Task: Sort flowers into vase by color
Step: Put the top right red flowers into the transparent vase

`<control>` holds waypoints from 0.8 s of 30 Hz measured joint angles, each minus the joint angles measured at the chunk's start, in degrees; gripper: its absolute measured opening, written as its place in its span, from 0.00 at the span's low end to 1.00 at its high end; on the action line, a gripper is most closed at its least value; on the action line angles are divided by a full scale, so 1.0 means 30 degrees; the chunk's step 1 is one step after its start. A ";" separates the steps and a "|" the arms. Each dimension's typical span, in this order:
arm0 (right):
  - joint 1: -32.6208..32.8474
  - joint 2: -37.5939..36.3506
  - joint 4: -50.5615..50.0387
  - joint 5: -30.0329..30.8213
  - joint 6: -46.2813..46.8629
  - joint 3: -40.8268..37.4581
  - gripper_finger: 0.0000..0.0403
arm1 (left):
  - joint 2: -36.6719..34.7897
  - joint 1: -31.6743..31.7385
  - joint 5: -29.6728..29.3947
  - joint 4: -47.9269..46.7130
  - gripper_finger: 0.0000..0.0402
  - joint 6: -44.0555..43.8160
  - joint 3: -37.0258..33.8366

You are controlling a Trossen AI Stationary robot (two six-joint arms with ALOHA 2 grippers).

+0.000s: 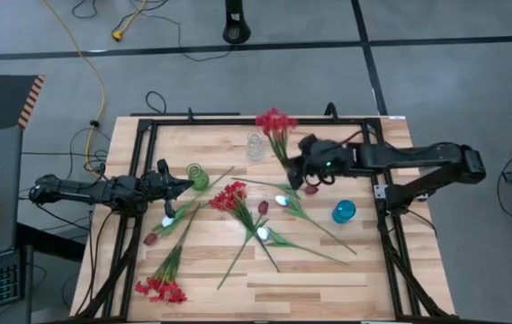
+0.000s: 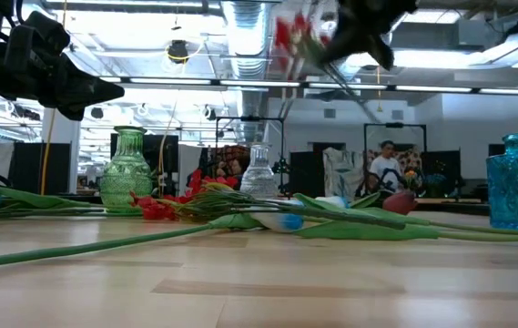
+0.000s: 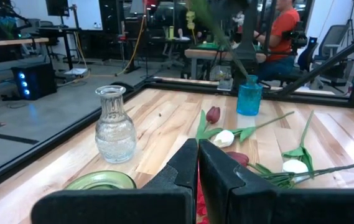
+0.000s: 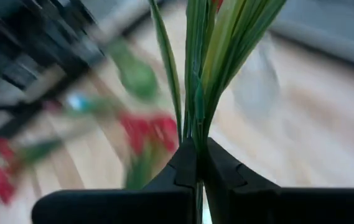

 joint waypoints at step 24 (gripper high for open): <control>-0.4925 0.5569 1.6833 -0.0061 -1.0499 0.0008 0.10 | 0.0000 0.0000 -0.0131 0.0015 0.00 0.0056 0.0000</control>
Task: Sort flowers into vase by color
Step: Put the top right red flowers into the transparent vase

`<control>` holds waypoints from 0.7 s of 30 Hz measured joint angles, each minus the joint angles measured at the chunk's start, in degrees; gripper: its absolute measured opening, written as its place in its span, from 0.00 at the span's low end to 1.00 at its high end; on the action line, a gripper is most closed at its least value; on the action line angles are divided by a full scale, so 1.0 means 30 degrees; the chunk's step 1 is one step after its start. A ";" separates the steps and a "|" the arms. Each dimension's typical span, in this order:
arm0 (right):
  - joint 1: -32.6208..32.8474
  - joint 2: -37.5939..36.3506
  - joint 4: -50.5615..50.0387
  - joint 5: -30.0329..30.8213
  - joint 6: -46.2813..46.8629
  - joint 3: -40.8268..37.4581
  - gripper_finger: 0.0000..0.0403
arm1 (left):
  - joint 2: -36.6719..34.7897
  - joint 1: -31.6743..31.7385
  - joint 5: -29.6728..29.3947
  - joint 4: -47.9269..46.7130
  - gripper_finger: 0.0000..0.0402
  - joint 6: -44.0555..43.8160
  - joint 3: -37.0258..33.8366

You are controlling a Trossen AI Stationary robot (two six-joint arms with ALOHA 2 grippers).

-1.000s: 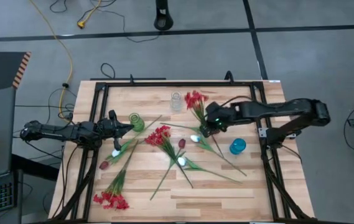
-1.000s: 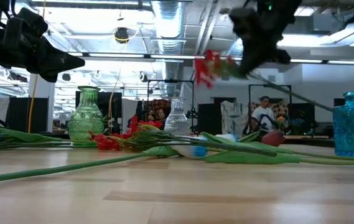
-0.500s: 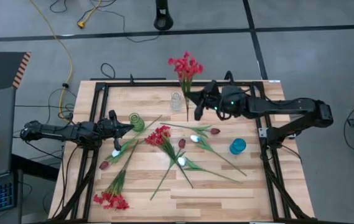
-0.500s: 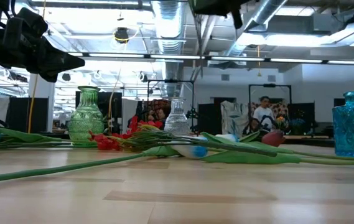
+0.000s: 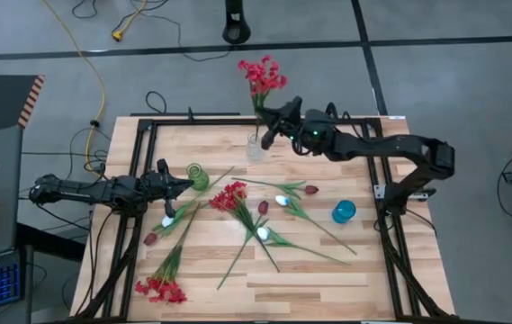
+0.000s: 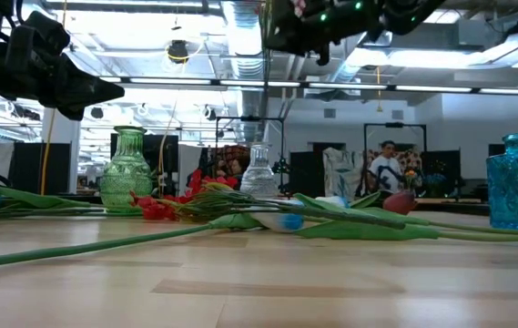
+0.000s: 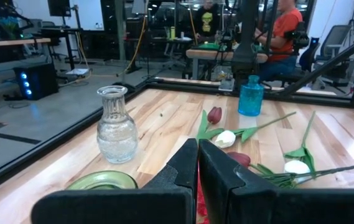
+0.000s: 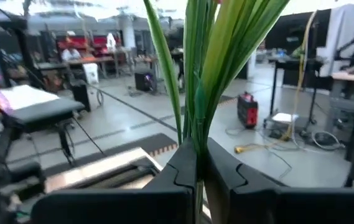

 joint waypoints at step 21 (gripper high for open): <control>-0.0446 0.2346 0.1785 0.0000 -0.1050 -0.0008 0.13 | 0.0000 0.0000 -0.0015 -0.0007 0.00 0.0418 0.0000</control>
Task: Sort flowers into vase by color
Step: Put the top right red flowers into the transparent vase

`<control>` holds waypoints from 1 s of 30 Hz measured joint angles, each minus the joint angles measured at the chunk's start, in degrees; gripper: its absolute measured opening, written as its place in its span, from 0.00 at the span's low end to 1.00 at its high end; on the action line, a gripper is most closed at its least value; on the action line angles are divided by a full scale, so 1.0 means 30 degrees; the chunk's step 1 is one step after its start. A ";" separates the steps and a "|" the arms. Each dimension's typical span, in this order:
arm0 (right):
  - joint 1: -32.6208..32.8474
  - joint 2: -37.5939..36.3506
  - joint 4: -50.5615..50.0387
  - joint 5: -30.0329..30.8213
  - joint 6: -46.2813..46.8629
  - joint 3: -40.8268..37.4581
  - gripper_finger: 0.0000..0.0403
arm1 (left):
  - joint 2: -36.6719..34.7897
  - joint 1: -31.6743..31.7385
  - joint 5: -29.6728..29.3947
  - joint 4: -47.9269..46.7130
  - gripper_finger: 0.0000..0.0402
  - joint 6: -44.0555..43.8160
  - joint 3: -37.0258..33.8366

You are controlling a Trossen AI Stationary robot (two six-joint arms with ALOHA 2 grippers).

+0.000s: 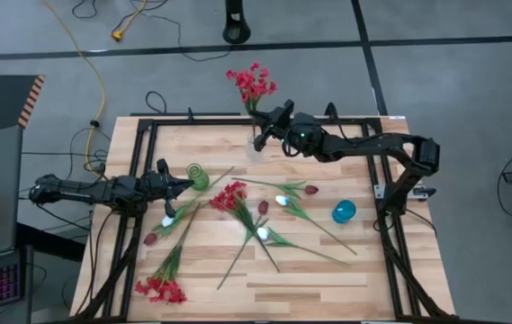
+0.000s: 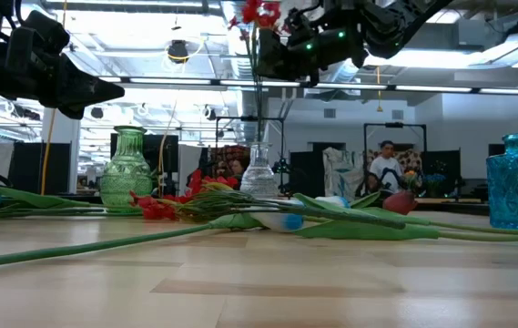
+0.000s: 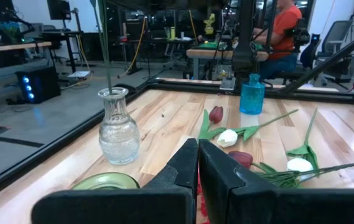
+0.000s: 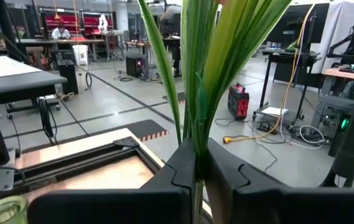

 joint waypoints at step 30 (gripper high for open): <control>-0.0099 -0.0182 -0.1509 0.0036 -0.0131 0.0000 0.39 | 0.0000 0.0000 0.0000 0.0000 0.00 -0.0022 0.0000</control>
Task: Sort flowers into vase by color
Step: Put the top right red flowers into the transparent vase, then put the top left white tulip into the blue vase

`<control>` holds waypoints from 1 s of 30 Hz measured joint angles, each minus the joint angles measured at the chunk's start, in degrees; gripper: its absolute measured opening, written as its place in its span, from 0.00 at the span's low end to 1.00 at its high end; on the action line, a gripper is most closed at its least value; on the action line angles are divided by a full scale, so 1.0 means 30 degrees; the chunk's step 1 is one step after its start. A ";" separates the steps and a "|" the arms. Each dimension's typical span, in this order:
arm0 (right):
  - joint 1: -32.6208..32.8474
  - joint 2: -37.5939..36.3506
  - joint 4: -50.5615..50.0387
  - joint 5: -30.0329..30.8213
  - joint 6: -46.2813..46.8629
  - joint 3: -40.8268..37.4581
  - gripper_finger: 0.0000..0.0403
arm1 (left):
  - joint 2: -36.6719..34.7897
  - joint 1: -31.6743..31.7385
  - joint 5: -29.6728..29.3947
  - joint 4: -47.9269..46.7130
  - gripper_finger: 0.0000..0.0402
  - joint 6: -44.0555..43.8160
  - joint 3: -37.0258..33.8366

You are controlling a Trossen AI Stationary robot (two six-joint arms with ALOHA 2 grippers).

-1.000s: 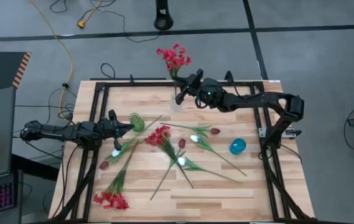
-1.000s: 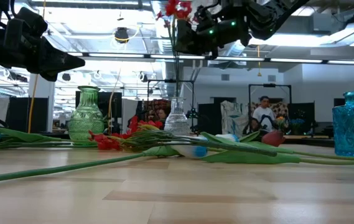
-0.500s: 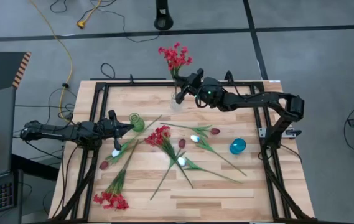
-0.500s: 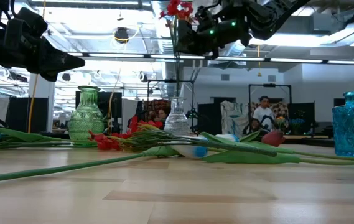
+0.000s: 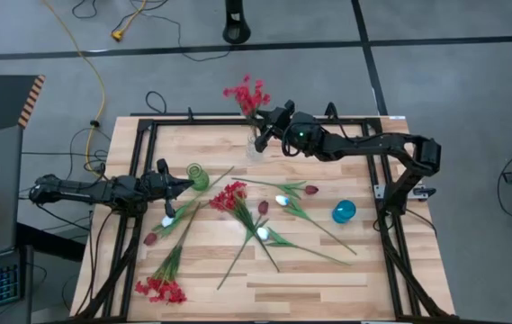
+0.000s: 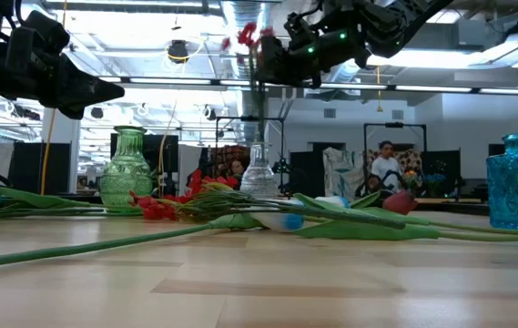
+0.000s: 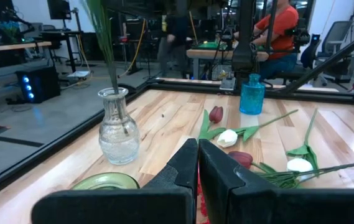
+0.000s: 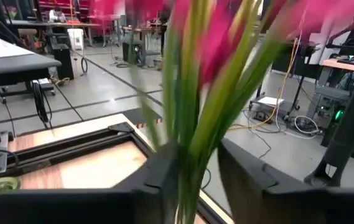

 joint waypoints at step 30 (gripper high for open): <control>0.0583 -0.5126 -0.6872 0.0044 0.0299 0.0000 0.67 | 0.0007 -0.0007 0.0124 -0.0789 0.30 -0.1025 0.1993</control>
